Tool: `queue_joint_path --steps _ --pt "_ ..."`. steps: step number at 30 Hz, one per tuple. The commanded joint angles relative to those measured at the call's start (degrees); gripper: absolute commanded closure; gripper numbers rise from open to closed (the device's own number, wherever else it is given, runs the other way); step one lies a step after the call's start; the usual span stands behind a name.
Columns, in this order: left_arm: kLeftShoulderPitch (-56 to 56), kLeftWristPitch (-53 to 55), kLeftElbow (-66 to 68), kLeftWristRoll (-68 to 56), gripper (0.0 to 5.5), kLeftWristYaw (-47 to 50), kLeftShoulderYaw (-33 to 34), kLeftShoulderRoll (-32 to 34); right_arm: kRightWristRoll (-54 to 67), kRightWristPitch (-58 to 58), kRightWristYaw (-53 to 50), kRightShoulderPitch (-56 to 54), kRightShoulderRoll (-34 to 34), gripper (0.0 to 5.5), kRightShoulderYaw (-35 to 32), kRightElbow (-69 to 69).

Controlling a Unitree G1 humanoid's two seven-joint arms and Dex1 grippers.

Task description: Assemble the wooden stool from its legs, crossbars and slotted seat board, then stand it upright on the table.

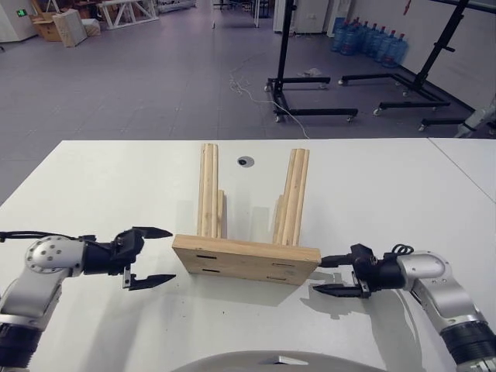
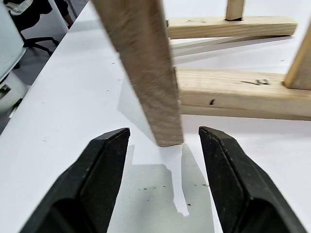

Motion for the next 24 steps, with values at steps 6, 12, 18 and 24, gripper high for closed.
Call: queue_joint_path --steps 6,12,18,24 --pt "-0.9 -0.6 0.8 -0.9 0.71 1.5 -3.7 -2.6 0.4 0.5 -5.7 -2.6 5.1 2.88 0.3 2.5" --pt "-2.5 -2.1 5.1 2.3 0.71 2.5 -7.6 -4.8 -0.1 -0.5 -5.6 -2.8 6.7 3.06 1.5 5.0" --pt "-5.0 -4.6 8.6 2.0 1.58 3.4 -8.4 -6.8 0.7 -0.9 -3.6 -4.7 7.2 4.03 1.8 6.5" --pt "-4.3 -4.2 6.7 0.9 2.50 3.3 -8.3 -7.0 1.5 0.3 -2.3 -5.6 7.2 4.15 1.6 5.8"
